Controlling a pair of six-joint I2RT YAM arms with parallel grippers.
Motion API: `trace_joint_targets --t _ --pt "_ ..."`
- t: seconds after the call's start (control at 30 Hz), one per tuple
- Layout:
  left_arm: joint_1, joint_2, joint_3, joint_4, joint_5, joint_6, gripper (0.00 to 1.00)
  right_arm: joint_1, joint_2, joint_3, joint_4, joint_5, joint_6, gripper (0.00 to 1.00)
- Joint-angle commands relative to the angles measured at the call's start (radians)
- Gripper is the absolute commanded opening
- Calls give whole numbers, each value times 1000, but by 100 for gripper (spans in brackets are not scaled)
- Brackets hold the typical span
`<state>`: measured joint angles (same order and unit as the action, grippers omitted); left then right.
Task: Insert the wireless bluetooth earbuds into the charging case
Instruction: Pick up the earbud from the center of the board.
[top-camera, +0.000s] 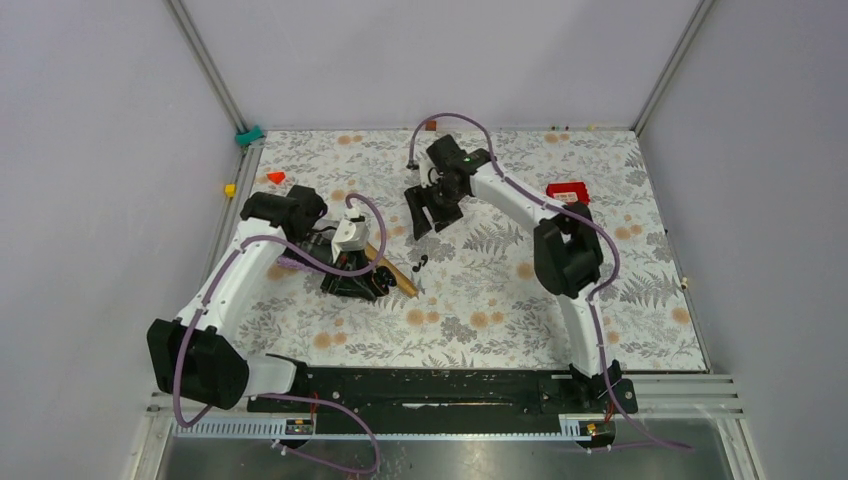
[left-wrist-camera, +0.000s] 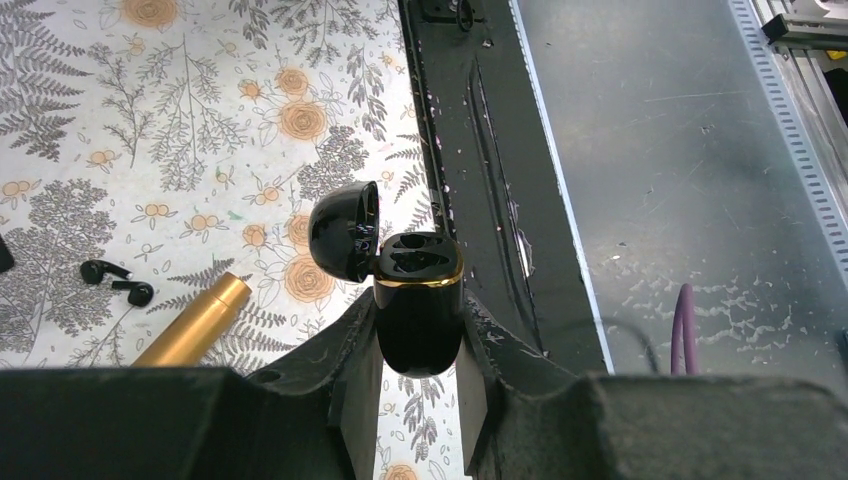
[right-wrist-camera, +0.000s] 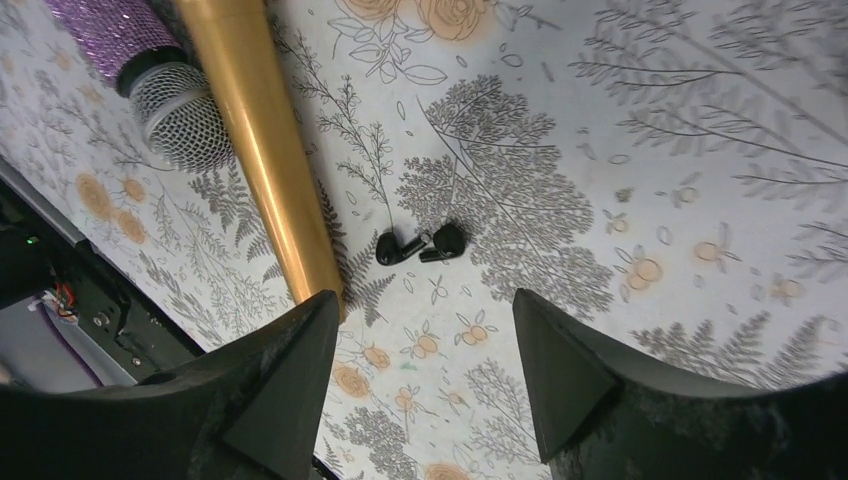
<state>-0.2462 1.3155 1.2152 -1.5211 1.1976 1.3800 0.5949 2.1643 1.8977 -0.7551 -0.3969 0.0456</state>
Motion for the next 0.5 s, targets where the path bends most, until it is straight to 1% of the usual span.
trace_joint_targets --t 0.0,0.13,0.3,0.47 --pt "7 -63 -40 81 38 -58 0 35 97 110 -118 28 35 70" --pt "7 -98 -83 184 23 -141 0 47 171 160 -146 16 55 66" --pt "8 -103 -90 193 25 -145 0 55 218 180 -147 24 73 62" --pt "8 -86 -95 193 23 -137 0 55 234 176 -147 45 70 60"
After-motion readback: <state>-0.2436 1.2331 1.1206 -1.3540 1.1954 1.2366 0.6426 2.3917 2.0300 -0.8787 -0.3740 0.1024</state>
